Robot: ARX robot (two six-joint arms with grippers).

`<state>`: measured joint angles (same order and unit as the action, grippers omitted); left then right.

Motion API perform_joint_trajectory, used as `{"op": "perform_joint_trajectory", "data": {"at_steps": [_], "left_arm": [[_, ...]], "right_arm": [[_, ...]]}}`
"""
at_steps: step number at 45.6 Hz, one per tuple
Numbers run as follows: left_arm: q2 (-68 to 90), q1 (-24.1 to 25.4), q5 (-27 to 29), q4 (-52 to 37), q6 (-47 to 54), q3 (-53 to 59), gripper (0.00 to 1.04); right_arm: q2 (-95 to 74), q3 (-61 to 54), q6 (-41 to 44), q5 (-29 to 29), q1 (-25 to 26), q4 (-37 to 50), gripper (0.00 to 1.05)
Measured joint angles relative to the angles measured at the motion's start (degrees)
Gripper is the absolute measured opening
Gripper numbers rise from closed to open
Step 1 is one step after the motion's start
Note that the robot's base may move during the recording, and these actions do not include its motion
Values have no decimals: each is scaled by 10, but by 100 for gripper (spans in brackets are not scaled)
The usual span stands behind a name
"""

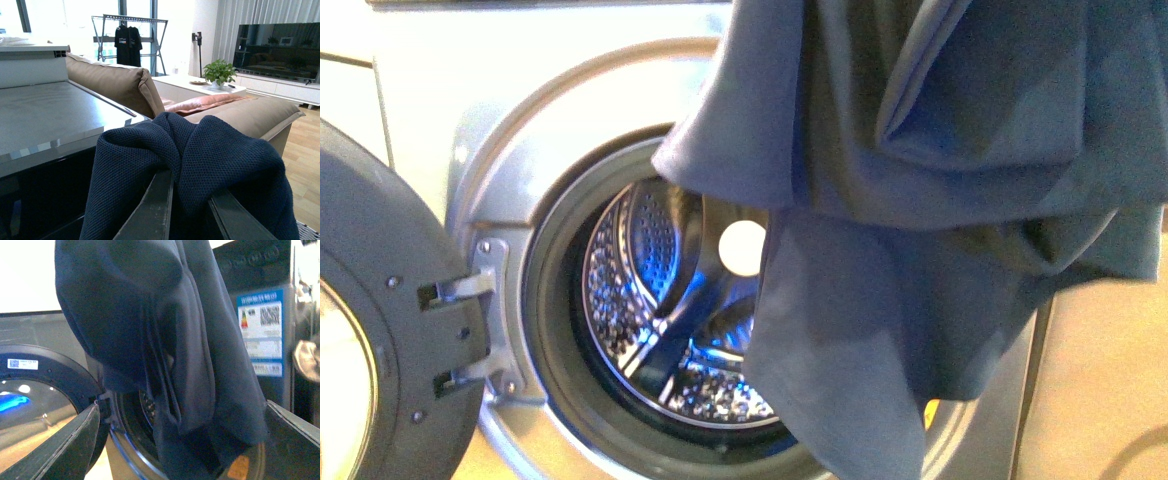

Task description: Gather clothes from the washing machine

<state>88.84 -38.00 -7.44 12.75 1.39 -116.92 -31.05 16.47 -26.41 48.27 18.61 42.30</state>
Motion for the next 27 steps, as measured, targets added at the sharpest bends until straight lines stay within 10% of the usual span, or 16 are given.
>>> {"op": "perform_joint_trajectory", "data": {"at_steps": [27], "left_arm": [[0,0,0,0,0,0,9]], "right_arm": [[-332,339,-29,137,-42,68,97]]}}
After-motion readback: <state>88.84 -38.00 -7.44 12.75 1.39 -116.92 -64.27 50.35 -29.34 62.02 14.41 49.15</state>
